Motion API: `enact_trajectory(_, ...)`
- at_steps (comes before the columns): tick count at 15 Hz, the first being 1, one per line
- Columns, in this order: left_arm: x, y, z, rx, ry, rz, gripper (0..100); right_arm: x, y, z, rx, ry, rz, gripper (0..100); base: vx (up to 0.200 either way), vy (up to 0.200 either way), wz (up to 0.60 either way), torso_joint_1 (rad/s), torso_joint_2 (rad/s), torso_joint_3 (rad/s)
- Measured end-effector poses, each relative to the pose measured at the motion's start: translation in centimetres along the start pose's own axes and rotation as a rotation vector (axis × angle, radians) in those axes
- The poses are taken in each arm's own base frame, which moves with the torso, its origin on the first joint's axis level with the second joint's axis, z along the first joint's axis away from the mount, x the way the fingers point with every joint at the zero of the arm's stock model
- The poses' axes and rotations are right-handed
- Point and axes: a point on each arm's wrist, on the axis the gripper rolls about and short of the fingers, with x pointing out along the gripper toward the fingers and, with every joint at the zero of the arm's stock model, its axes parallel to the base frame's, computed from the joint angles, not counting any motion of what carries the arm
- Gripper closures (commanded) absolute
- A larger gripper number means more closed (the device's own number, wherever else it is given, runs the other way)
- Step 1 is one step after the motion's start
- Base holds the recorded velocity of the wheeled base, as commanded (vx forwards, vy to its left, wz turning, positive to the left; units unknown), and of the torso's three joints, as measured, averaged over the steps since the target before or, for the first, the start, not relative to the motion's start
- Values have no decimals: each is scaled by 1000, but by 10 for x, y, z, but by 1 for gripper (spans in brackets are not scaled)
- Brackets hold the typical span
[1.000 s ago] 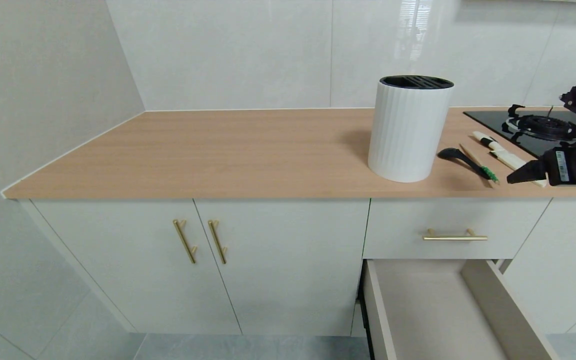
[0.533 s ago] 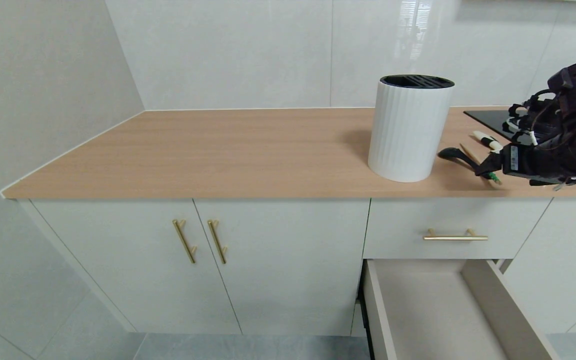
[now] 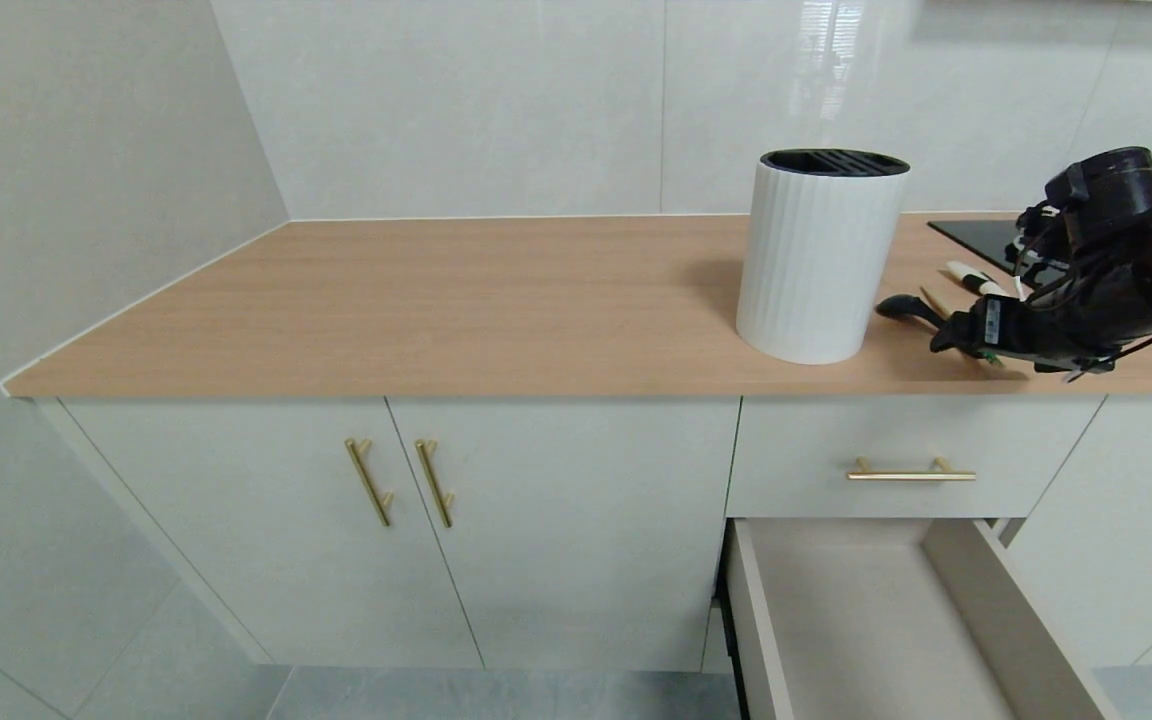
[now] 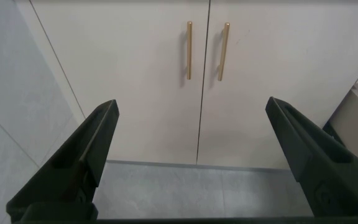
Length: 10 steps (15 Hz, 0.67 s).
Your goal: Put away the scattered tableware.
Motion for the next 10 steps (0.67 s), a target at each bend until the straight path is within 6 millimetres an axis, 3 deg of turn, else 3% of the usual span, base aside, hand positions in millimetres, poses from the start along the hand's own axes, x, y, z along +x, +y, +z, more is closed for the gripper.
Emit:
enact_trajectory(4, 0, 0, 0, 0, 0, 0, 0, 5, -3, 2, 10, -10, -6, 0, 0, 0, 0, 0, 0, 0)
enact_trajectory(5, 0, 0, 0, 0, 0, 0, 0, 5, -4, 3, 16, -10, -9, 100, 0, 0, 0, 0, 0, 0)
enact_trajectory(10, 0, 0, 0, 0, 0, 0, 0, 9, -6, 2, 18, -6, -14, 100, 0, 0, 0, 0, 0, 0)
